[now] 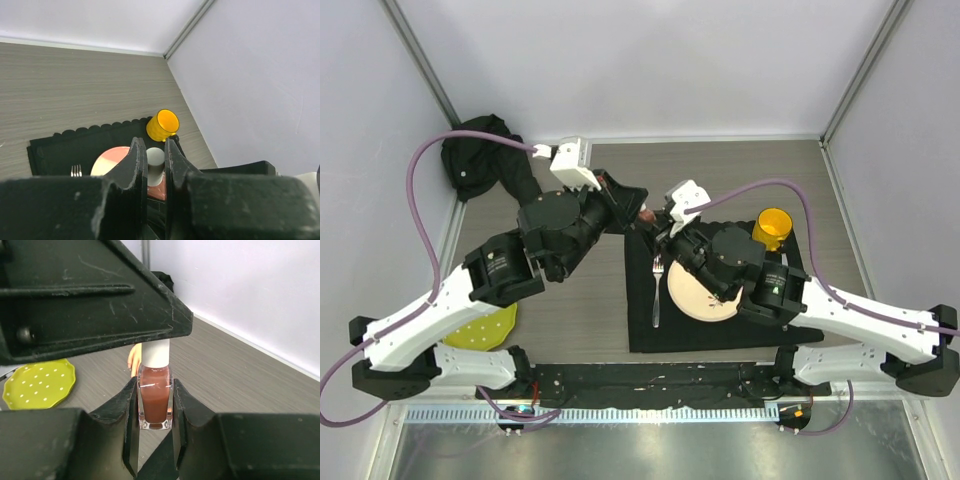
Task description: Paint the nails
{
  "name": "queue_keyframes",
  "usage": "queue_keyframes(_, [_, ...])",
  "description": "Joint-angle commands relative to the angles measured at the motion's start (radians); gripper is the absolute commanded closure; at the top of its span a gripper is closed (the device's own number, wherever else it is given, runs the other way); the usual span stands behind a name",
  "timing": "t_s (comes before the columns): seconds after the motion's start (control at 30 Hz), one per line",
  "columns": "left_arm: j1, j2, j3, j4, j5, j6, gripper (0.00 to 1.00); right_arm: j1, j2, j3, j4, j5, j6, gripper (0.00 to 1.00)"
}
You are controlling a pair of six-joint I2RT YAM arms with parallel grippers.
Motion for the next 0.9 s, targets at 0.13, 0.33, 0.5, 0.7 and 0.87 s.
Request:
queue_keyframes(0.13, [-0.008, -0.14, -0.097, 0.142, 0.159, -0.005, 0.5, 0.002, -0.09, -0.06, 0.134, -0.173, -0.039, 0.99])
queue_keyframes(0.33, [-0.008, -0.258, -0.131, 0.09, 0.172, 0.013, 0.29, -0.022, -0.14, -0.078, 0.07, -0.292, -0.01, 0.99])
queue_keyframes(0.5, [-0.008, -0.305, -0.082, -0.034, 0.288, 0.076, 0.3, -0.099, -0.145, -0.033, -0.063, -0.68, 0.025, 0.99])
queue_keyframes(0.7, [-0.008, -0.22, 0.085, -0.301, 0.531, 0.163, 0.25, -0.278, -0.134, -0.023, -0.044, -1.129, 0.168, 0.99])
queue_keyframes(0.87, [-0.008, -0.178, 0.127, -0.356, 0.575, 0.18, 0.2, -0.301, -0.124, -0.017, -0.034, -1.201, 0.194, 0.99])
